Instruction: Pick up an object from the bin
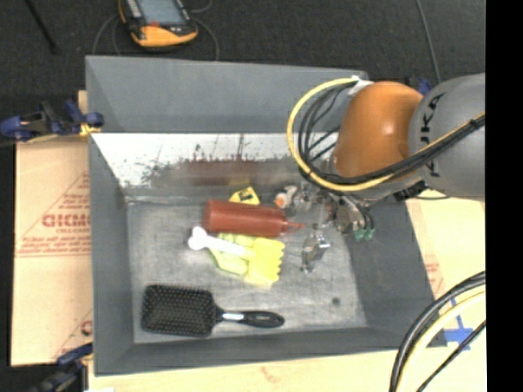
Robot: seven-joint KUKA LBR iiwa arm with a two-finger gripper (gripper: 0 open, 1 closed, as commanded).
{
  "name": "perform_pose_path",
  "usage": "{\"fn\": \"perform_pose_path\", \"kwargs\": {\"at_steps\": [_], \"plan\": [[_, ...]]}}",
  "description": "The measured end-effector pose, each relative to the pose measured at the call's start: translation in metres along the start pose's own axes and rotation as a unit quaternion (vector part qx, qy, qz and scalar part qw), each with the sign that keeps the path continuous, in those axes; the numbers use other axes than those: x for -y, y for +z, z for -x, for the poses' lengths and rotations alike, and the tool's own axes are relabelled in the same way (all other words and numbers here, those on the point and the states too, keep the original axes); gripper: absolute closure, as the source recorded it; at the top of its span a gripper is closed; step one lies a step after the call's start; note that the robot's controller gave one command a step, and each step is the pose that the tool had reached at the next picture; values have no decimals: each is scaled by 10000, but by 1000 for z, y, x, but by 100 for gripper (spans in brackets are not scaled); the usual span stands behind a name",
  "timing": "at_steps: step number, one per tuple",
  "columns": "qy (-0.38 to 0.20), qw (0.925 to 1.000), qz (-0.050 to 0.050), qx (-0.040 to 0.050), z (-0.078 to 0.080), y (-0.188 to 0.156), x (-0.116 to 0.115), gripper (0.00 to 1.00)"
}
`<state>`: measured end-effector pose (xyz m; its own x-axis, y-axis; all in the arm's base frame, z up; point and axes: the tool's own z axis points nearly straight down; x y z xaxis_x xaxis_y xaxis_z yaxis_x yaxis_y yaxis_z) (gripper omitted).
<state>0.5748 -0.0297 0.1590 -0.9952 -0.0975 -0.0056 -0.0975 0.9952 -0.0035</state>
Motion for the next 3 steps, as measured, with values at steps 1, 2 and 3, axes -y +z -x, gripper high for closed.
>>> {"fn": "perform_pose_path", "kwargs": {"at_steps": [1,2,3], "plan": [[594,9982,39,6,31,19,-24,0],[-215,9998,9,-4,48,25,-37,0],[-1118,9937,16,1,53,16,-40,0]]}}
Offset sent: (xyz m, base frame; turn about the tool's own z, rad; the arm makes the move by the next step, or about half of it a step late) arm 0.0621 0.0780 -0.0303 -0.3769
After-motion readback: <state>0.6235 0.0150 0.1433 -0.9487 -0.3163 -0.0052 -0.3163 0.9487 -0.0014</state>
